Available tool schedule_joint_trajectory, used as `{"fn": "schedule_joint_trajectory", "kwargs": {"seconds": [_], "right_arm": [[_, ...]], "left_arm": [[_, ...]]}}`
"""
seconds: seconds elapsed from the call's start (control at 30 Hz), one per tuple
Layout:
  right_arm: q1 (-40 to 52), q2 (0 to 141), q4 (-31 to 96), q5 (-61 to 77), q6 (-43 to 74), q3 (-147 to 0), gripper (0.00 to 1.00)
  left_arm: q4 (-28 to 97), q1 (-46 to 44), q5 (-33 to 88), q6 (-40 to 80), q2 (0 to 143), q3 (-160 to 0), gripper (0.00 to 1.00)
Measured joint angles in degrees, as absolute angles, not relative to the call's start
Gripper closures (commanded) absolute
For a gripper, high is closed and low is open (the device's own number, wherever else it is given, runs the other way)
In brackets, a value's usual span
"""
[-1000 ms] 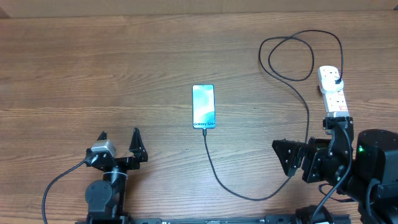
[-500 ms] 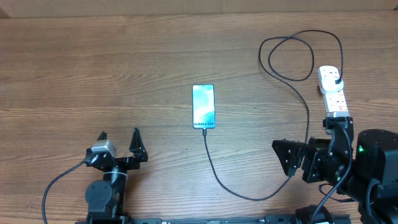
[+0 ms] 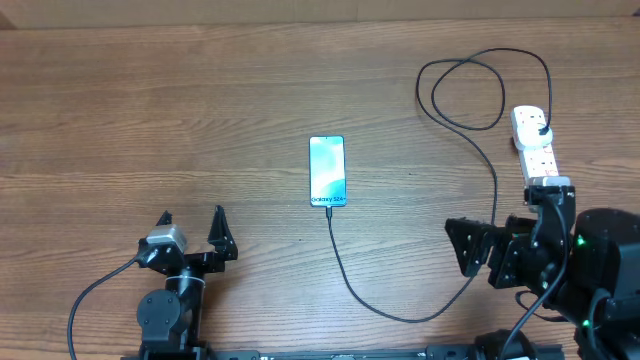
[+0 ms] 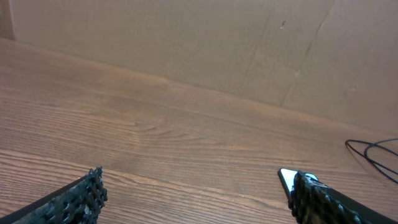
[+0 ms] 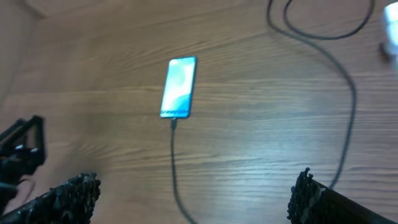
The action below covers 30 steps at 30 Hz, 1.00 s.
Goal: Plug charger to phone and switch on socket
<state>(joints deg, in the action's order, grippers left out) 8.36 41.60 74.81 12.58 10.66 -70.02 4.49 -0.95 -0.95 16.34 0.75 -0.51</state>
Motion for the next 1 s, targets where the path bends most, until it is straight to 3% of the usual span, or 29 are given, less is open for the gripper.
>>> {"fn": "schedule_joint_trajectory", "kwargs": {"seconds": [0.33, 1.0], "right_arm": [[8.3, 30.7, 59.5, 9.1, 10.5, -50.7, 0.0], [8.4, 3.0, 9.7, 16.7, 10.9, -7.8, 0.0]], "left_arm": [[4.5, -1.0, -1.1, 16.3, 0.8, -0.5, 0.0], [4.5, -1.0, -1.1, 16.3, 0.8, -0.5, 0.0]]}}
